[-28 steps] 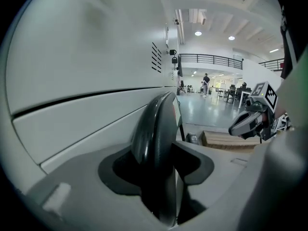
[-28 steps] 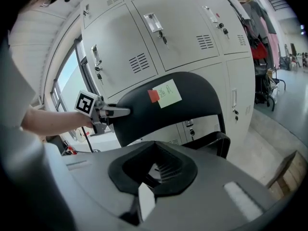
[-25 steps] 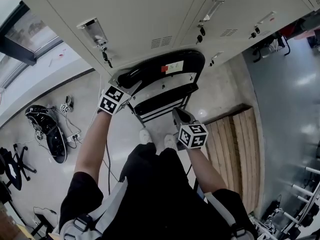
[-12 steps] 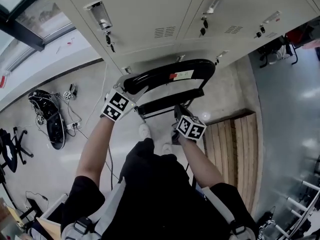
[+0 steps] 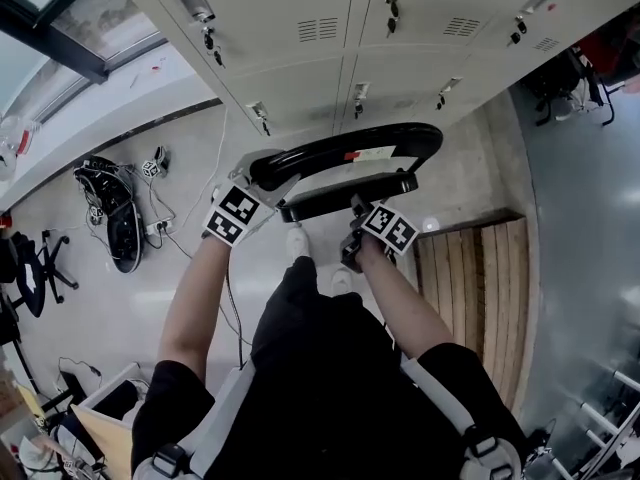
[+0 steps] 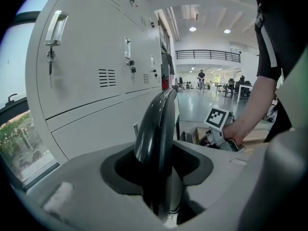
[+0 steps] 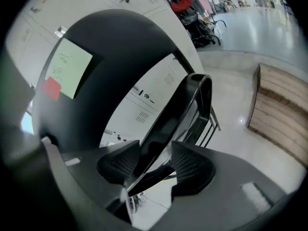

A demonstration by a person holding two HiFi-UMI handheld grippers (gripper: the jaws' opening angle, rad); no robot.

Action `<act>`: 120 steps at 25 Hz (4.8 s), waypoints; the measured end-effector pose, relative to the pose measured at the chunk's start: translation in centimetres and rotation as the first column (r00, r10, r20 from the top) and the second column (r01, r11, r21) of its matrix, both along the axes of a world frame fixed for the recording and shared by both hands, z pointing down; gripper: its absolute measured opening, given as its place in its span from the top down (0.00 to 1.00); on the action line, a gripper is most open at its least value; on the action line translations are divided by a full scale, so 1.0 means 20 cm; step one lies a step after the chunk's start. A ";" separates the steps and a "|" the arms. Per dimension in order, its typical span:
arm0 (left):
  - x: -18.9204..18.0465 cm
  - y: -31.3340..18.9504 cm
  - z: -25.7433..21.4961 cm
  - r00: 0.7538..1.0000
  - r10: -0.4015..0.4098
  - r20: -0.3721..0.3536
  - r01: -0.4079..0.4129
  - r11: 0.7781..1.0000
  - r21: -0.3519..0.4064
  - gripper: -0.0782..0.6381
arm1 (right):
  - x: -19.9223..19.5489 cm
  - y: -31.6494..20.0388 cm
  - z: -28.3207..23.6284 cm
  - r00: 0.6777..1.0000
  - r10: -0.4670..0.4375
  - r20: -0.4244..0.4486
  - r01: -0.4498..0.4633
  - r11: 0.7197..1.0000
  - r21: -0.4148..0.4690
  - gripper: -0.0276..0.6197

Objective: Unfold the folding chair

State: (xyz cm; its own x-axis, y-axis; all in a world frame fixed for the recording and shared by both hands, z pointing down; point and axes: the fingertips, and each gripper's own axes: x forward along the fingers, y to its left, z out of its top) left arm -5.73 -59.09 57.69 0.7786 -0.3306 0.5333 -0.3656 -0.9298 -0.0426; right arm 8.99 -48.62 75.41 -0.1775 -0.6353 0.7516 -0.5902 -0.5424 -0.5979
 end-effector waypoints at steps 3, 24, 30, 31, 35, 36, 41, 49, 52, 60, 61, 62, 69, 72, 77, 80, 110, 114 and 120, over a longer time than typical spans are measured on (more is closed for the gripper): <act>0.01 0.10 0.00 1.000 0.009 0.005 -0.009 1.000 0.002 0.65 | -0.03 0.02 0.05 0.994 0.067 0.086 -0.066 0.998 -0.020 0.58; 0.01 0.25 0.02 1.000 0.032 -0.002 -0.032 0.999 -0.010 0.65 | -0.04 0.08 0.25 0.978 0.100 0.184 -0.103 0.995 0.006 0.64; 0.00 0.21 0.06 1.000 0.023 0.002 -0.023 0.997 -0.072 0.65 | -0.04 0.33 0.32 0.958 0.109 0.265 -0.107 0.994 -0.024 0.66; 0.00 0.21 0.07 1.000 0.023 -0.002 -0.023 0.996 -0.080 0.65 | -0.04 0.36 0.33 0.956 0.111 0.271 -0.109 0.994 -0.025 0.66; 0.00 0.19 0.09 1.000 0.025 -0.015 -0.026 0.995 -0.093 0.65 | -0.04 0.50 0.37 0.948 0.121 0.293 -0.121 0.992 -0.020 0.65; 0.00 0.19 0.10 0.999 0.024 -0.020 -0.026 0.995 -0.093 0.65 | -0.04 0.55 0.40 0.945 0.127 0.301 -0.127 0.992 -0.022 0.65; 0.00 0.16 0.19 0.999 0.022 -0.038 -0.027 0.991 -0.128 0.65 | -0.01 0.83 0.58 0.910 0.173 0.376 -0.174 0.984 -0.031 0.63; 0.01 0.11 0.30 0.999 0.024 -0.048 -0.032 0.986 -0.164 0.65 | 0.00 1.03 0.75 0.900 0.169 0.401 -0.198 0.980 0.031 0.62; 0.00 0.11 0.34 0.998 0.038 -0.050 -0.046 0.983 -0.177 0.65 | 0.00 1.12 0.82 0.891 0.175 0.419 -0.199 0.980 0.013 0.62; 0.00 0.05 0.43 0.999 0.047 -0.025 -0.050 0.983 -0.175 0.64 | 0.00 1.24 1.00 0.884 0.189 0.428 -0.193 0.981 -0.035 0.56; 0.00 0.06 0.43 0.998 0.060 -0.026 -0.063 0.984 -0.166 0.64 | 0.00 1.26 1.02 0.876 0.193 0.441 -0.191 0.980 -0.049 0.55; 0.01 0.09 0.44 0.997 0.076 -0.027 -0.079 0.984 -0.157 0.64 | 0.00 1.30 1.05 0.869 0.196 0.455 -0.188 0.980 -0.062 0.55; 0.00 0.18 0.48 0.995 0.098 -0.036 -0.103 0.982 -0.160 0.64 | -0.01 1.44 1.16 0.849 0.189 0.493 -0.178 0.982 -0.070 0.52; 0.01 0.20 0.51 0.992 0.122 -0.024 -0.125 0.980 -0.158 0.64 | -0.01 1.48 1.23 0.851 0.197 0.486 -0.188 0.980 -0.069 0.49; 0.02 0.18 0.58 0.987 0.157 -0.017 -0.158 0.971 -0.178 0.64 | -0.06 1.56 1.33 0.846 0.216 0.487 -0.227 0.973 -0.037 0.48; 0.01 0.19 0.61 0.985 0.172 -0.026 -0.174 0.969 -0.176 0.64 | -0.10 1.61 1.40 0.836 0.213 0.506 -0.233 0.972 -0.024 0.46; 0.01 0.21 0.82 0.972 0.042 -0.231 -0.101 0.962 -0.252 0.63 | -0.17 1.98 1.67 0.905 0.232 0.358 -0.123 0.945 -0.303 0.46; 0.01 0.19 0.86 0.973 0.026 -0.229 -0.083 0.967 -0.242 0.62 | -0.16 1.99 1.66 0.939 0.218 0.265 -0.107 0.919 -0.380 0.49; -0.02 0.18 0.84 0.991 0.008 -0.133 -0.028 0.989 -0.146 0.55 | -0.12 1.95 1.49 0.962 0.213 0.173 -0.124 0.900 -0.417 0.69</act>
State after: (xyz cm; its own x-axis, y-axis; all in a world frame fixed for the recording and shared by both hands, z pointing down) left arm -6.04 -55.52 74.58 0.8503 -0.2416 0.4676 -0.3424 -0.9287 0.1426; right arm 6.51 -9.63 105.28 -0.2758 -0.3247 0.9047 -0.3536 -0.8409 -0.4096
